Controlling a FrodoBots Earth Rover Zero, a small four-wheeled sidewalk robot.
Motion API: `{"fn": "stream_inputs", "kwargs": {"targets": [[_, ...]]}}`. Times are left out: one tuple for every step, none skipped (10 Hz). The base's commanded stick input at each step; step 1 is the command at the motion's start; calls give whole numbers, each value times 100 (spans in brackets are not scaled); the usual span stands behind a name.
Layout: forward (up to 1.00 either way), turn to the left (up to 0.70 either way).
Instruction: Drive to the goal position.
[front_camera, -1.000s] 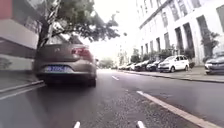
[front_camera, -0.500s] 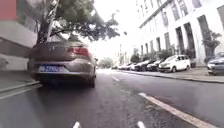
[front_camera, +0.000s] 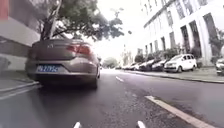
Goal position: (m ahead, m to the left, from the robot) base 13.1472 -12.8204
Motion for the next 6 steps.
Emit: {"fn": "stream_inputs", "kwargs": {"targets": [[45,0],[45,0],[45,0],[45,0],[45,0],[45,0]]}}
